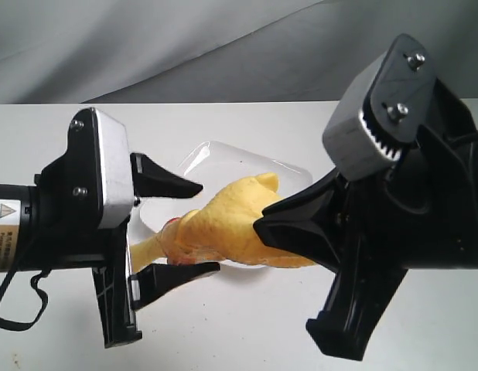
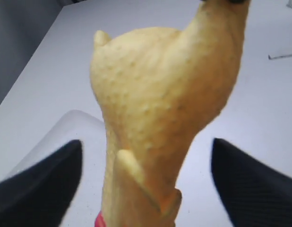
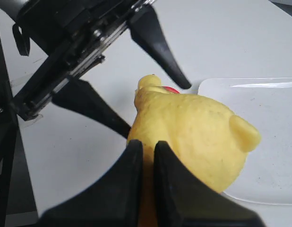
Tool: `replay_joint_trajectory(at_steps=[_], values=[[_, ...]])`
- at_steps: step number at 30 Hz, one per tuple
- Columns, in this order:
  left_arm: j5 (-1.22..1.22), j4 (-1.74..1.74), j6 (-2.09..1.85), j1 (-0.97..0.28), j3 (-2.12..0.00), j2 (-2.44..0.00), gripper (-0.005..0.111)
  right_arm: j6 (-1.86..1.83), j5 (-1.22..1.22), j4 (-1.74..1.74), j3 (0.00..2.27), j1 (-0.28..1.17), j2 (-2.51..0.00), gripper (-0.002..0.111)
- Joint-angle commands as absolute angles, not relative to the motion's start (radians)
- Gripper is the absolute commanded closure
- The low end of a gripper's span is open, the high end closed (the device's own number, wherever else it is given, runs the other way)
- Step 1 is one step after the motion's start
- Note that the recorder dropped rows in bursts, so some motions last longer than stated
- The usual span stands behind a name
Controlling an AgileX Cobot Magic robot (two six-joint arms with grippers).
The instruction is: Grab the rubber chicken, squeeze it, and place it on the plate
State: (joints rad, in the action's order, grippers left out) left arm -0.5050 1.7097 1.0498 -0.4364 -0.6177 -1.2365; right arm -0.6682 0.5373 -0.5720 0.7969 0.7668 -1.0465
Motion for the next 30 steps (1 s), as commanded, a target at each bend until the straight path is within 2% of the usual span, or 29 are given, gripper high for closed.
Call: replay_joint_trajectory(at_steps=[1,9,17,23,26,30], values=[[-0.467,1.63,1.111,-0.442,-0.621,-1.235,0.002,-0.671,0.501,-0.584,0.804,0.768,-1.04,0.108],[-0.464,1.624,1.168,-0.442,-0.622,-1.105,0.002,-0.679,0.458,-0.549,0.804,0.768,-1.04,0.108],[-0.46,1.578,1.249,-0.442,-0.629,-0.734,0.002,-0.679,0.143,-0.442,0.804,0.768,-1.04,0.108],[-0.302,1.579,1.261,-0.442,-0.629,-0.491,0.006,-0.68,-0.05,-0.278,0.804,0.768,-1.089,0.108],[-0.229,1.579,1.272,-0.442,-0.629,-0.404,0.021,-0.68,-0.083,-0.22,0.804,0.768,-1.161,0.108],[-0.266,1.588,1.286,-0.442,-0.629,-0.352,0.061,-0.726,-0.175,-0.206,0.804,0.768,-1.297,0.108]])
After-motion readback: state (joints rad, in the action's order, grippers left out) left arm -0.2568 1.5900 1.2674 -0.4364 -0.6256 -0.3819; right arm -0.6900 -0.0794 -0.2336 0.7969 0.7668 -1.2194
